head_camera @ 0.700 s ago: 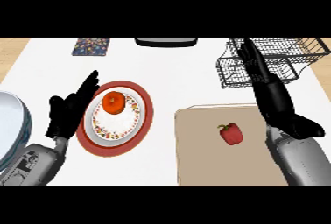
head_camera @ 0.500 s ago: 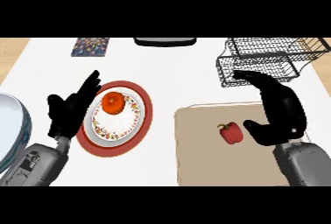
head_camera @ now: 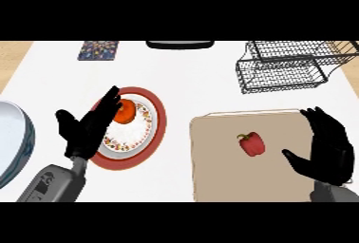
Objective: Pick the bell pepper from the tray and place it in the tiered basket
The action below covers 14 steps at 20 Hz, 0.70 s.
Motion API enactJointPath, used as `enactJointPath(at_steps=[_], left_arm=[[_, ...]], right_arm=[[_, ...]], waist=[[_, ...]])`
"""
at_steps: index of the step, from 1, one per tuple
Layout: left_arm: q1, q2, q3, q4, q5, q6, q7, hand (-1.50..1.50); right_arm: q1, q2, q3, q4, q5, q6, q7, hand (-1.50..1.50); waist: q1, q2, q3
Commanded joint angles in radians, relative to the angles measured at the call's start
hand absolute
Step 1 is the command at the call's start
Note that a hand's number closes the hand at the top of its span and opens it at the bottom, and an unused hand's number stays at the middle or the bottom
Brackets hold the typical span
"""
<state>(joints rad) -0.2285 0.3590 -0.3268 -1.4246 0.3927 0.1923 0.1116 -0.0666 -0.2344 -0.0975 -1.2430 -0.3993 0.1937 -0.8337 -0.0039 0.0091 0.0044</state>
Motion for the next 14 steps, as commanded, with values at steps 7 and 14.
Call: enactJointPath(at_steps=[7,14], left_arm=[[-0.007,-0.003,0.028,-0.034,-0.003,0.005,0.056,0.0],[0.037,-0.012,0.014,-0.041,-0.017,-0.003,0.034,0.0]], right_arm=[[0.2,-0.179,0.024,-0.066,0.304,-0.094,-0.132,-1.5],[0.383,-0.275,0.001,-0.323,0.495,-0.325,0.144,-1.5]], waist=[[-0.01,-0.013,-0.006],[-0.025,-0.015,-0.01]])
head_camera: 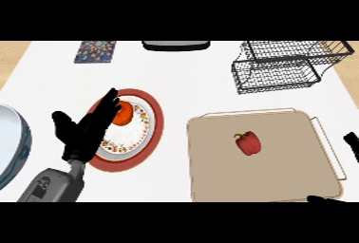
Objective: Pick the bell pepper from the tray and place it in the tiered basket
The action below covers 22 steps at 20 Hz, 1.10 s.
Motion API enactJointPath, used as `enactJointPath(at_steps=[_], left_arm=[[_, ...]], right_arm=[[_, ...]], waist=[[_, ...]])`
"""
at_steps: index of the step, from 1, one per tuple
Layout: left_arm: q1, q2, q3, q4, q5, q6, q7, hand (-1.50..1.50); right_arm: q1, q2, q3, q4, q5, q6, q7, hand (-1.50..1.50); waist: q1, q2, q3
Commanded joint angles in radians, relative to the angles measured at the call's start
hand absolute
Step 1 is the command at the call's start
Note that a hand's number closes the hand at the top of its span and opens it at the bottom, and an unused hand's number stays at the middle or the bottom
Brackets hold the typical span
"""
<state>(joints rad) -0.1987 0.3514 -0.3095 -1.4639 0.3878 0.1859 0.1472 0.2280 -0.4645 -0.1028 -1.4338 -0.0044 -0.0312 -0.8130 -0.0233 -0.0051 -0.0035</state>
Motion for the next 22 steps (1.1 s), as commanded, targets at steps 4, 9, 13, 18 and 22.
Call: enactJointPath(at_steps=[4,9,13,18,22], left_arm=[[-0.064,-0.004,0.034,0.044,-0.001,-0.008,0.024,0.0],[0.032,-0.009,0.01,-0.071,-0.013,-0.019,0.035,0.0],[0.002,-0.047,0.019,0.019,-0.045,-0.043,-0.016,0.0],[-0.002,-0.07,0.022,0.003,-0.057,-0.031,0.023,0.0],[0.046,-0.059,0.038,-0.131,-0.085,-0.018,0.106,0.0]], right_arm=[[0.193,-0.023,0.098,-0.449,0.187,-0.141,0.386,-1.5],[0.235,0.036,0.235,-0.645,0.342,-0.158,0.652,-1.5],[0.199,0.089,0.321,-0.653,0.521,-0.186,0.817,-1.5],[0.099,0.168,0.431,-0.574,0.745,-0.192,0.991,-1.5],[0.139,0.209,0.465,-0.582,0.762,-0.17,1.011,-1.5]], waist=[[-0.013,0.002,-0.002],[0.022,0.003,0.002],[0.019,0.005,0.002],[0.026,0.006,0.003],[0.024,0.004,0.004]])
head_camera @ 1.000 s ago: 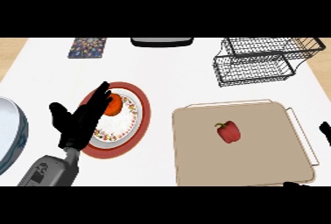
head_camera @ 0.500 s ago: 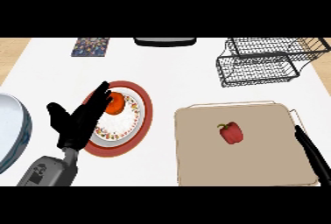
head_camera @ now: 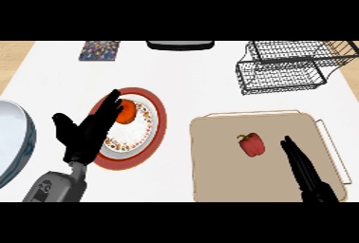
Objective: Pick the bell pepper from the tray and place it in the tiered basket
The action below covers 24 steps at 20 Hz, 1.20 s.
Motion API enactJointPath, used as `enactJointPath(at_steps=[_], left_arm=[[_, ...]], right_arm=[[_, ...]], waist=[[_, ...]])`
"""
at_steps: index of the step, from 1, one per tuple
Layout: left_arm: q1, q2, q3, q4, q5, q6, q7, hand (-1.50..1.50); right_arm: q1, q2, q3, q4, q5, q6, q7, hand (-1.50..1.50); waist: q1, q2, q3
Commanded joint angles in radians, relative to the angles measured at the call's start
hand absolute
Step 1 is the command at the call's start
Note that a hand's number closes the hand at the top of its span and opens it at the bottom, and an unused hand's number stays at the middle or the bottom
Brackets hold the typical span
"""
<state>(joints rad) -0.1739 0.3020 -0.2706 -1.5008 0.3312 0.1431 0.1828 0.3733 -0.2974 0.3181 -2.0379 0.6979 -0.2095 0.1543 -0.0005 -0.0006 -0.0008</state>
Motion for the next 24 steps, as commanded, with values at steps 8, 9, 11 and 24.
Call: enactJointPath(at_steps=[8,9,11,24], left_arm=[[-0.092,-0.086,0.066,0.144,-0.064,-0.055,-0.012,0.0],[-0.005,-0.054,0.092,0.079,-0.057,-0.105,-0.029,0.0],[0.028,-0.075,0.082,-0.009,-0.083,-0.067,0.02,0.0],[-0.034,-0.108,0.147,0.022,-0.129,-0.129,0.051,0.0]], right_arm=[[-0.098,0.073,-0.033,0.241,0.073,-0.026,-0.024,-1.5],[-0.025,0.061,-0.02,0.174,0.08,-0.016,-0.021,-1.5],[-0.036,0.062,-0.048,0.165,0.076,-0.014,-0.021,-1.5],[-0.197,0.151,-0.14,0.473,0.043,-0.114,-0.18,-1.5]], waist=[[-0.005,0.002,0.001],[-0.003,0.0,0.001],[-0.002,0.0,0.001],[0.001,0.001,0.001]])
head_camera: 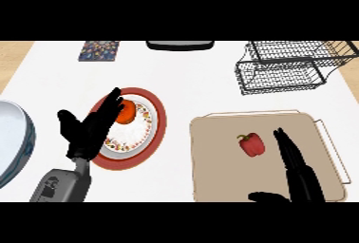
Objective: Pick the bell pepper from the tray and place it in the tiered basket
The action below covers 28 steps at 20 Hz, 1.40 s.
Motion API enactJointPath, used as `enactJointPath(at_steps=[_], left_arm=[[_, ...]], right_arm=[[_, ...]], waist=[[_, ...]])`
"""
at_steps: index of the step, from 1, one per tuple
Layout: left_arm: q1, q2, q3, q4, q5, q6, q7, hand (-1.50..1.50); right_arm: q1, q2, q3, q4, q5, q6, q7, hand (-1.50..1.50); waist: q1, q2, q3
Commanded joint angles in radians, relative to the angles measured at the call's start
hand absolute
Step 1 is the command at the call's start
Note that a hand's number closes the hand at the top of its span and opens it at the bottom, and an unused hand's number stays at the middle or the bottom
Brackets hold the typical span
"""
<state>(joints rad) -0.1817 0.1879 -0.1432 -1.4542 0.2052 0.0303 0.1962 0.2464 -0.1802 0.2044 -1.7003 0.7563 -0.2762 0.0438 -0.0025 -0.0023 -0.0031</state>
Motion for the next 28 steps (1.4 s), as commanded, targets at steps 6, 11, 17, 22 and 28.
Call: enactJointPath(at_steps=[6,11,17,22,28], left_arm=[[-0.023,-0.043,0.034,0.01,-0.042,-0.021,0.03,0.0],[-0.046,-0.047,0.06,0.003,-0.057,-0.034,0.053,0.0],[0.007,-0.084,0.023,-0.029,-0.101,-0.021,0.044,0.0],[-0.029,-0.134,0.004,-0.029,-0.134,0.013,0.063,0.0],[0.011,-0.056,0.089,-0.007,-0.061,-0.089,0.025,0.0]], right_arm=[[-0.128,0.046,-0.084,0.239,-0.058,-0.036,-0.116,-1.5],[-0.15,0.084,-0.059,0.183,-0.023,-0.008,-0.036,-1.5],[-0.292,0.1,-0.134,0.433,-0.063,-0.04,-0.134,-1.5],[-0.309,0.1,-0.161,0.521,-0.064,-0.07,-0.202,-1.5],[-0.325,0.111,-0.106,0.496,-0.056,-0.007,-0.256,1.5]], waist=[[0.002,0.003,0.003],[0.001,0.002,0.003],[0.006,0.003,0.003],[0.004,0.003,0.004],[0.005,0.003,0.003]])
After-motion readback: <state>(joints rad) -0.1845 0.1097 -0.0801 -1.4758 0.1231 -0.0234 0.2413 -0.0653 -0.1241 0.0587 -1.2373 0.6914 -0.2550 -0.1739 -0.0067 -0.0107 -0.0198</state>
